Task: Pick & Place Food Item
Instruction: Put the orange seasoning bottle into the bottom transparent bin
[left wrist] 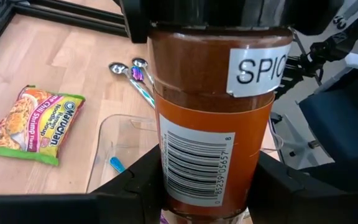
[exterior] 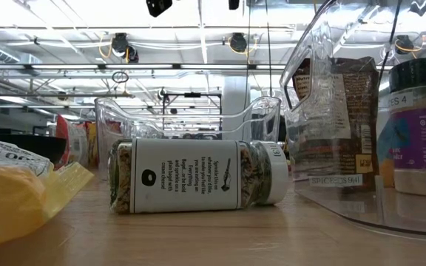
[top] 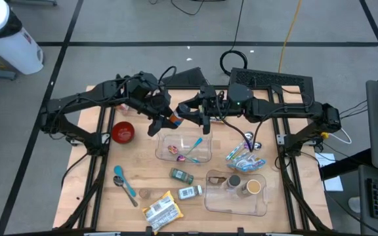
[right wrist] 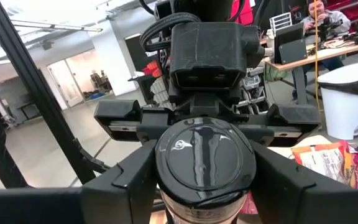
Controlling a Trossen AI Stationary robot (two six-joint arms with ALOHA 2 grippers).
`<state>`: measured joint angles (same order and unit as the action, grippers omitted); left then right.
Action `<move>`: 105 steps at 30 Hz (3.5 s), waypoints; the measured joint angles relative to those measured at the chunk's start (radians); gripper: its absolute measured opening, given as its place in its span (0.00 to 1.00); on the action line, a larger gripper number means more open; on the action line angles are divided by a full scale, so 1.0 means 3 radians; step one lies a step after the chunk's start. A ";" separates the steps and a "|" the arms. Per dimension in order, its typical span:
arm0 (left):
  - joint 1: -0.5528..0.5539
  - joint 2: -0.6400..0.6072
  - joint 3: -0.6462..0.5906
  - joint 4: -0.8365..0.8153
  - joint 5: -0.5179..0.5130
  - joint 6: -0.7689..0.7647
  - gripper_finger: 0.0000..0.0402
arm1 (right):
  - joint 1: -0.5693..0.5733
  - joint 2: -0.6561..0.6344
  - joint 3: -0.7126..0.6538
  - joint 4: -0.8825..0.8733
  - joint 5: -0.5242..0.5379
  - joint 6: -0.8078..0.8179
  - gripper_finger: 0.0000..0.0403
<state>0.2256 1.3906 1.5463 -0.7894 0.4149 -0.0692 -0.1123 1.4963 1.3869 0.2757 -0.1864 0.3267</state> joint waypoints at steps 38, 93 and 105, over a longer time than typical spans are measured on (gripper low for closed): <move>0.0487 -0.0774 0.1265 -0.0798 0.0009 0.0233 0.73 | 0.1555 -0.0768 0.0315 -0.1798 0.1758 0.0009 0.49; -0.0607 -0.0760 -0.0365 0.1021 -0.0724 -0.1559 0.70 | 0.2950 -0.0108 -0.0250 -0.2571 0.2362 0.1109 0.49; -0.1059 -0.0498 -0.0366 0.1265 -0.1345 -0.1659 0.70 | 0.2927 -0.0109 -0.1117 -0.1327 0.2479 0.0743 0.49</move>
<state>-0.0919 1.2411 1.4364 -0.4098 0.0112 -0.5670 0.7658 1.4637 1.0518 -0.1223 0.5573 0.5497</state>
